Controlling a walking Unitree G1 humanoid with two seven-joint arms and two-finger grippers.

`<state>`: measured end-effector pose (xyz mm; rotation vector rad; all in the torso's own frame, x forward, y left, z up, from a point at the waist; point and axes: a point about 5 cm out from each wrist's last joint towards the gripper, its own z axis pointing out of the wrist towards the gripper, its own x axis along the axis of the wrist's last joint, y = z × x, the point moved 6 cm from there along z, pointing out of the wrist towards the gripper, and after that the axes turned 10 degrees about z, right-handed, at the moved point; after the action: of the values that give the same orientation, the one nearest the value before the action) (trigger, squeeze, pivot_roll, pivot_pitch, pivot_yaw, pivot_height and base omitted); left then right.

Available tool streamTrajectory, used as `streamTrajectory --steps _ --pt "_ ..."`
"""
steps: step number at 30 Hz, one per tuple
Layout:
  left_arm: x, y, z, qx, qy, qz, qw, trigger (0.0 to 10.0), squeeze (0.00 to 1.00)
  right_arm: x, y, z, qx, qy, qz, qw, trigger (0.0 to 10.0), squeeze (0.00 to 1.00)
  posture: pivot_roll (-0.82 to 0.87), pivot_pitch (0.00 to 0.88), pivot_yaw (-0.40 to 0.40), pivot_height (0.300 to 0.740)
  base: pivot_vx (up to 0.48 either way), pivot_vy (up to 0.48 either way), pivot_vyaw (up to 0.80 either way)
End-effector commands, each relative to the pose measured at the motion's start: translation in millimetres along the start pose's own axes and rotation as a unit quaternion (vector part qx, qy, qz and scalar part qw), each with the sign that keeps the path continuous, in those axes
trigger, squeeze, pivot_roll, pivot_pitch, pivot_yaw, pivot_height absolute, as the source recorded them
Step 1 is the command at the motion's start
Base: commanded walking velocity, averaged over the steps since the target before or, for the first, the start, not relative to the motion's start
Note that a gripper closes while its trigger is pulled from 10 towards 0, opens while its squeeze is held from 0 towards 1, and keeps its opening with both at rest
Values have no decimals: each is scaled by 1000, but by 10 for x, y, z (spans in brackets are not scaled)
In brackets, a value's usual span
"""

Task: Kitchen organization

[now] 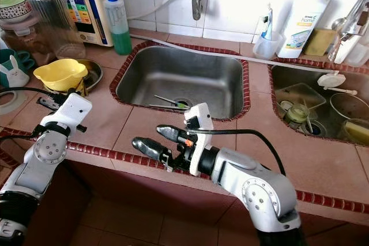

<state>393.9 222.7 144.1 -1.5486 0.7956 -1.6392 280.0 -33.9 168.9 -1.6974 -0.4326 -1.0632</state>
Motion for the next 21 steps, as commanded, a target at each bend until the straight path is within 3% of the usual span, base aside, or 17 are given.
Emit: streamTrajectory --steps 1,10,21 --pt "18 -41 -5 6 3 8 1000 0 0 15 -49 9 11 -4 -14 1000 10000 0 5 93 30 740 0 0 0" --pt "91 -179 -69 16 13 7 1000 0 0 88 37 -65 17 -37 -61 997 10000 0 22 88 28 740 0 0 0" --pt "372 -267 -148 28 45 7 999 0 0 101 58 -20 21 -30 -66 997 10000 0 38 85 28 740 0 0 0"
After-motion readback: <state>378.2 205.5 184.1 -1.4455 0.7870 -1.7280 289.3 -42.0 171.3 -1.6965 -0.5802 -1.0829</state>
